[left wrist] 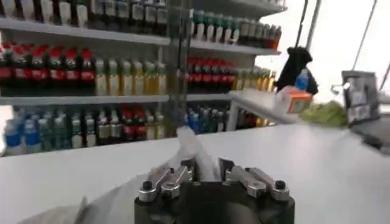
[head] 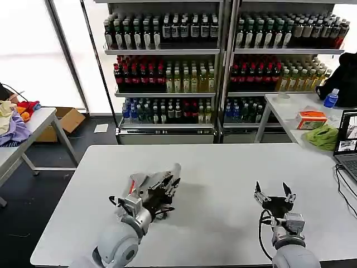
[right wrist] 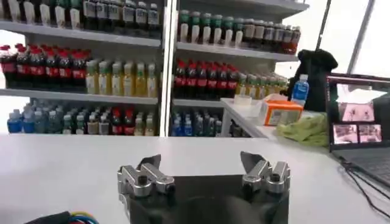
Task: Fold and organize the clothes.
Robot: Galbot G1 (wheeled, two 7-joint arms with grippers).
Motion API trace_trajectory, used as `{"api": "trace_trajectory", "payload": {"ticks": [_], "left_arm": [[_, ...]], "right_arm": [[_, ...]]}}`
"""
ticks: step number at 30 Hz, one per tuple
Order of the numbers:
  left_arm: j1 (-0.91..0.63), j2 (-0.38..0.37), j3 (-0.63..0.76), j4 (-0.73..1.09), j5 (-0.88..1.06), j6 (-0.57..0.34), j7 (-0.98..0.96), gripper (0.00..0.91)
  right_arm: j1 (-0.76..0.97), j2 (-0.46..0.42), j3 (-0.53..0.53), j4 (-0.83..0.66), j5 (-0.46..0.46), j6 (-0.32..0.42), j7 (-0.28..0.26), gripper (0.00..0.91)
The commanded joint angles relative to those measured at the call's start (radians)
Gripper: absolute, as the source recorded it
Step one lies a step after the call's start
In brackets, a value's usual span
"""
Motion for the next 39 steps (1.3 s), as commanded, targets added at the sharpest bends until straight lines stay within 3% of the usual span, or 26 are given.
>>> {"api": "trace_trajectory", "payload": {"ticks": [1, 2, 7, 11, 18, 26, 30, 39], "left_arm": [[-0.014, -0.058, -0.007, -0.026, -0.114, -0.118, 0.006, 0.907], [-0.009, -0.057, -0.03, -0.025, -0.1, -0.118, -0.004, 0.907], [0.045, 0.025, -0.144, -0.027, -0.052, -0.03, -0.075, 0.907], [0.086, 0.093, -0.27, -0.017, -0.032, 0.001, -0.096, 0.907], [0.158, 0.135, -0.385, -0.042, -0.039, 0.013, -0.103, 0.907], [0.212, 0.116, -0.434, -0.05, -0.036, 0.024, -0.105, 0.907], [0.233, 0.112, -0.454, -0.049, -0.036, 0.027, -0.105, 0.907], [0.254, 0.103, -0.469, -0.051, -0.044, 0.033, -0.115, 0.907]], "right_arm": [[0.046, 0.0, -0.074, -0.033, 0.054, -0.011, 0.012, 0.907], [0.049, 0.0, -0.082, -0.031, 0.076, -0.011, 0.015, 0.907], [0.093, -0.018, -0.18, 0.026, 0.428, -0.095, 0.082, 0.907], [0.165, -0.052, -0.291, 0.024, 0.585, -0.163, 0.152, 0.907], [0.318, -0.111, -0.425, -0.052, 0.863, -0.172, 0.249, 0.907], [0.495, -0.132, -0.563, -0.187, 0.918, -0.171, 0.277, 0.907], [0.525, -0.115, -0.568, -0.215, 0.931, -0.171, 0.308, 0.907], [0.522, -0.082, -0.558, -0.272, 0.924, -0.169, 0.318, 0.867]]}}
